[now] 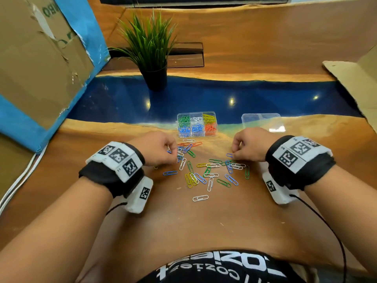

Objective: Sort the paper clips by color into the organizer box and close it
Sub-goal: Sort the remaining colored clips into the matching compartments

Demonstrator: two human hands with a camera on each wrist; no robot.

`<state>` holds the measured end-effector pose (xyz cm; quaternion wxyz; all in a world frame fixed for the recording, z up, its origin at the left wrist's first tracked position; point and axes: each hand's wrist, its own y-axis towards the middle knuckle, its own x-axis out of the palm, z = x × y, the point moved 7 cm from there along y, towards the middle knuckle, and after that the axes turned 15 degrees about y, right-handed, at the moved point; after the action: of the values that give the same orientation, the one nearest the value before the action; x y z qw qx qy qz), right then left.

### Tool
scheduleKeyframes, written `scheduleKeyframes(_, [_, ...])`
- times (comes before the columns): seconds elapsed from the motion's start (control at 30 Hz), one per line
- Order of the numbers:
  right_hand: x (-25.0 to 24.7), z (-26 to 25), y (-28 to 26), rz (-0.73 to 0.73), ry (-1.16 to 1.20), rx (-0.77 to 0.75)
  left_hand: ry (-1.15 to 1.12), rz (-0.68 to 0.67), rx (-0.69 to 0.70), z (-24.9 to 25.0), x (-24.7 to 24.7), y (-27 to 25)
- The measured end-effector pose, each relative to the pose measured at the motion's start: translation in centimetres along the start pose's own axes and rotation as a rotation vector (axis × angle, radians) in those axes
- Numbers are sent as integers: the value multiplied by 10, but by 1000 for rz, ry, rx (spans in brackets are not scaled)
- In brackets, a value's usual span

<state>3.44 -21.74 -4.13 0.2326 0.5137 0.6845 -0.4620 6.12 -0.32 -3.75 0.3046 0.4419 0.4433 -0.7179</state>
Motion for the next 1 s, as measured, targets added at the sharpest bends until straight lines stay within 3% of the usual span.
scheduleKeyframes(0.27, [9,-5,1,-77,-143,43,299,-82,2,-2,10,-10])
scheduleKeyframes(0.37, [11,-2,0,-84,-77,42,355,-90,12,5,10,-12])
scheduleKeyframes(0.5, [6,1,-4,-67,210,23,360,-139,5,8,13,-11])
scheduleKeyframes(0.67, [10,-3,-12,-205,978,34,319,-164,8,7,18,-7])
scheduleKeyframes(0.77, [10,-5,-17,-269,1192,52,268,-161,38,6,22,-8])
scheduleKeyframes(0.83, [14,-3,-21,-288,992,60,155,-174,37,4,25,-8])
scheduleKeyframes(0.93, [20,-4,-28,-237,310,-18,-151,-223,11,6,30,-10])
scheduleKeyframes(1.0, [27,-9,-34,-213,28,-48,-329,-222,6,9,29,-9])
